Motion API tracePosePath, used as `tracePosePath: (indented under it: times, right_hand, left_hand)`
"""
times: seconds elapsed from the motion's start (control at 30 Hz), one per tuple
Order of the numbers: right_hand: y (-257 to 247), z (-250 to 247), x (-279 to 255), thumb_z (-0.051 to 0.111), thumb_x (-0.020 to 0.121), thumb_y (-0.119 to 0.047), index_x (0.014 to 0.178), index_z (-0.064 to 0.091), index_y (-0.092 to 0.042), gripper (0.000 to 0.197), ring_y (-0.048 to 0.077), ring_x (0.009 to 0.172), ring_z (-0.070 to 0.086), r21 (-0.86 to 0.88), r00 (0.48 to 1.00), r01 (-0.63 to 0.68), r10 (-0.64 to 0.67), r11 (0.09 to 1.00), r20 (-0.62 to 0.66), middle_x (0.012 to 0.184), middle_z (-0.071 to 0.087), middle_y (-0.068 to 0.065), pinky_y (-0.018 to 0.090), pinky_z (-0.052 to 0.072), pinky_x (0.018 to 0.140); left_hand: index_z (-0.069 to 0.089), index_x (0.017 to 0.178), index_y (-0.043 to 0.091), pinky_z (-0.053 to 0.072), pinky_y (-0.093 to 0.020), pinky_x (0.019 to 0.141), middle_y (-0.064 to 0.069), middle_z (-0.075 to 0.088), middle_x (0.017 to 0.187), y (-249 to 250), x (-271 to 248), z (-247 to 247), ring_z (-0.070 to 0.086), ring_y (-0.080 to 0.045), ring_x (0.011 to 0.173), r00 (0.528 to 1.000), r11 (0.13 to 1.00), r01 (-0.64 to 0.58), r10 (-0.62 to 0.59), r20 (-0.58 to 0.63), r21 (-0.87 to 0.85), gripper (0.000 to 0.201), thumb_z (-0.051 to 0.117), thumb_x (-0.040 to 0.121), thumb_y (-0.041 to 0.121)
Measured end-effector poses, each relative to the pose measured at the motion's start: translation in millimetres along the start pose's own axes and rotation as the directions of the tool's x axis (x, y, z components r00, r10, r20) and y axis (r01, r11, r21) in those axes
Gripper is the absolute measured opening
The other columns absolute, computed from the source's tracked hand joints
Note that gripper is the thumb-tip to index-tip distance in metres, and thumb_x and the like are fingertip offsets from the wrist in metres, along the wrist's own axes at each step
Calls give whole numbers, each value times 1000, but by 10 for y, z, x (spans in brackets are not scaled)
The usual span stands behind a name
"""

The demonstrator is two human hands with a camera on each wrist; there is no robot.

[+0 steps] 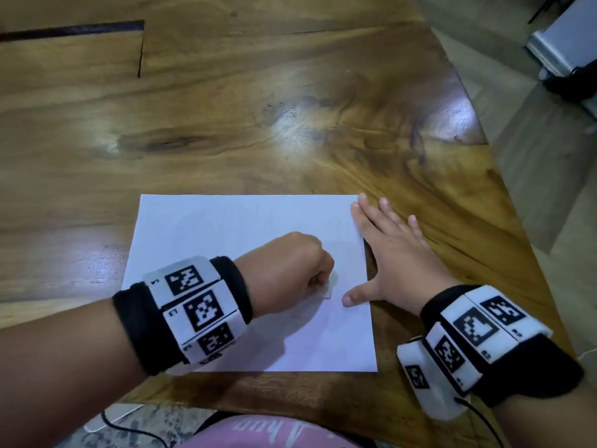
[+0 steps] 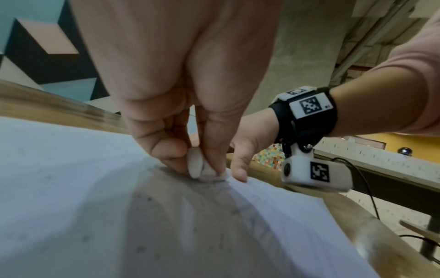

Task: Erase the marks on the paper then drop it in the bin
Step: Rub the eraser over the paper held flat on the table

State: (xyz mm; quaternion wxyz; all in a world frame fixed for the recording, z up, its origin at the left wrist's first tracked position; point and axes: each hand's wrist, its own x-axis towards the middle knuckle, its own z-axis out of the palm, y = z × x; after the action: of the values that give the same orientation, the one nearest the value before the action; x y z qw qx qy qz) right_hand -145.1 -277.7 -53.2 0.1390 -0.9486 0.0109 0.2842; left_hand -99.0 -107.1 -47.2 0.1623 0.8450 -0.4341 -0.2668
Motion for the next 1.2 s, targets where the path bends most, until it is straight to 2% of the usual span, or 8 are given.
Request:
tracePosePath:
  times: [0.13, 0.27, 0.47, 0.63, 0.83, 0.97, 1.07, 1.2]
  right_hand:
    - [-39, -26, -12, 77, 57, -62, 147, -19, -24, 137, 9, 138, -29, -43, 1000, -11, 11, 999, 14, 150, -33, -15, 41, -12, 116]
    - [-62, -38, -13, 75, 59, -63, 146, -22, -22, 137, 12, 138, -31, -78, 999, -27, 30, 997, 33, 150, -34, -13, 44, -10, 116]
    - [-69, -34, -1, 74, 59, -64, 147, -21, -22, 136, 15, 138, -31, -88, 999, -34, 37, 996, 34, 150, -34, -9, 44, -9, 116]
    - [-68, -38, -12, 75, 59, -62, 148, -19, -21, 136, 14, 138, -31, -63, 999, -27, 29, 998, 33, 151, -33, -10, 43, -10, 116]
    - [-86, -42, -12, 74, 60, -64, 147, -20, -21, 135, 15, 138, -31, -86, 998, -35, 39, 996, 40, 150, -35, -10, 44, -9, 116]
    - [-90, -49, -10, 74, 60, -63, 147, -21, -20, 135, 16, 138, -32, -85, 998, -40, 44, 996, 51, 150, -35, -9, 44, -9, 116]
    - [-94, -56, -5, 75, 60, -63, 147, -21, -21, 136, 15, 138, -32, -77, 997, -42, 47, 996, 55, 150, -36, -9, 44, -10, 116]
    - [-116, -75, -16, 74, 61, -62, 146, -22, -19, 135, 15, 138, -32, -87, 996, -46, 52, 995, 71, 150, -35, -8, 44, -10, 116]
  left_hand:
    - [67, 79, 16, 39, -22, 65, 0, 67, 79, -16, 93, -131, 51, -13, 69, 998, 999, 49, -49, 27, -3, 8, 61, 74, 13]
    - [66, 85, 14, 25, -21, 55, 3, 55, 72, -157, 470, -381, 48, -16, 70, 964, 982, 184, -186, -188, -29, 10, 65, 74, 15]
    - [63, 83, 8, 20, -20, 54, 8, 43, 63, -119, 567, -322, 42, -16, 70, 969, 992, 115, -122, -213, -47, 7, 60, 76, 9]
    - [60, 75, 11, 41, -32, 66, -1, 47, 74, -37, 60, -13, 50, -23, 71, 999, 1000, -18, 17, -32, -25, 4, 58, 77, 9]
    - [60, 88, 6, 46, -36, 70, -5, 45, 81, -111, 444, -226, 55, -31, 77, 958, 988, 137, -149, -244, -66, 8, 56, 80, 8]
    - [59, 79, 7, 42, -33, 64, -5, 46, 77, -155, 311, -175, 52, -28, 71, 977, 997, 63, -70, -203, -40, 2, 58, 78, 7]
    - [56, 71, 14, 37, -28, 62, -1, 43, 74, -187, -30, -34, 47, -23, 67, 992, 998, 24, -30, -120, -54, 10, 59, 73, 4]
    - [51, 68, 15, 46, -39, 59, -2, 44, 73, -191, -237, 67, 48, -23, 65, 994, 999, 40, -42, -102, -21, 14, 56, 69, 2]
